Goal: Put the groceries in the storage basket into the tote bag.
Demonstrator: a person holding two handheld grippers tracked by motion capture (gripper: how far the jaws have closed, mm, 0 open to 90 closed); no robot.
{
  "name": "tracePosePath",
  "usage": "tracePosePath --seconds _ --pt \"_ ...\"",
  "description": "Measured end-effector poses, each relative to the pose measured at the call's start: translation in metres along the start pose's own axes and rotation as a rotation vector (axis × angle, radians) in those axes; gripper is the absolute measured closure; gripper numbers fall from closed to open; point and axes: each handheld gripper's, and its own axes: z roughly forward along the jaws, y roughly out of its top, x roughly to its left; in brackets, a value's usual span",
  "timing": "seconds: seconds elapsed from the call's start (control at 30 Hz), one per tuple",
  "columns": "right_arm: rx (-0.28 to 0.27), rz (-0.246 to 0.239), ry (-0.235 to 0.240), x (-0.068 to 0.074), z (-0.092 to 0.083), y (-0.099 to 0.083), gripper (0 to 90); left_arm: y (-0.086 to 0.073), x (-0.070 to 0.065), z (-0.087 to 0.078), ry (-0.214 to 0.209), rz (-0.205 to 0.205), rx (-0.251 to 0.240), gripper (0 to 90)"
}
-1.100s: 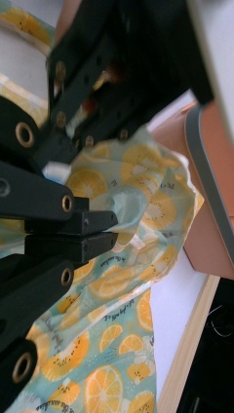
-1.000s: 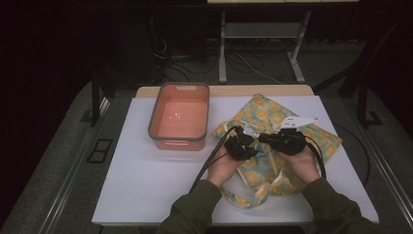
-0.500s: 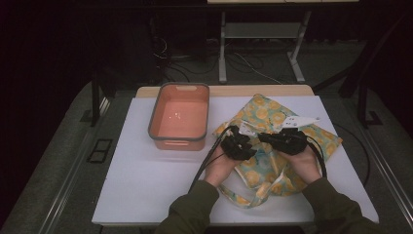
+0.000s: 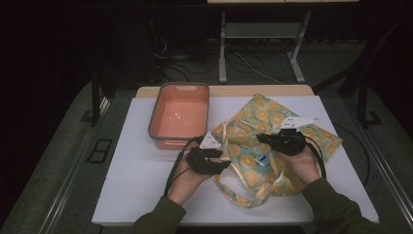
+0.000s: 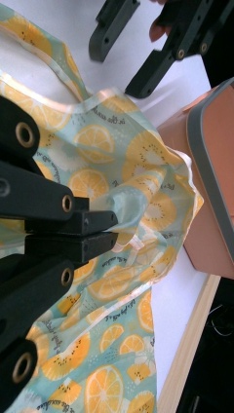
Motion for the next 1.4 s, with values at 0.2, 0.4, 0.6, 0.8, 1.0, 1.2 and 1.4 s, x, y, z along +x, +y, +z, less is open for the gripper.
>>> tracePosePath --seconds 0.2,0.4,0.6,0.8,1.0,1.2,1.4 --pt "0.0 0.0 0.001 0.0 0.0 -0.001 89.4 -0.015 0.018 0.002 0.025 -0.045 0.001 38.2" --pt "0.007 -0.004 0.004 0.002 0.002 -0.001 89.4 -0.013 0.025 0.029 -0.007 -0.075 0.0 40.6" --pt "0.006 -0.015 0.017 0.007 -0.001 -0.001 89.3 -0.012 0.027 0.029 -0.035 -0.076 -0.039 84.4" --pt "0.05 -0.082 0.077 0.033 -0.006 -0.006 89.3 -0.018 0.03 0.018 -0.056 -0.115 -0.059 88.3" --pt "0.201 -0.155 0.148 0.062 0.009 -0.026 88.9 -0.025 0.031 0.012 -0.068 -0.142 -0.045 88.2" --pt "0.334 -0.185 0.181 0.072 0.032 -0.045 88.1 -0.028 0.033 0.014 -0.07 -0.148 -0.022 88.2" --pt "0.298 -0.164 0.169 0.07 0.026 -0.041 73.0 -0.028 0.033 0.014 -0.07 -0.15 -0.022 88.2"
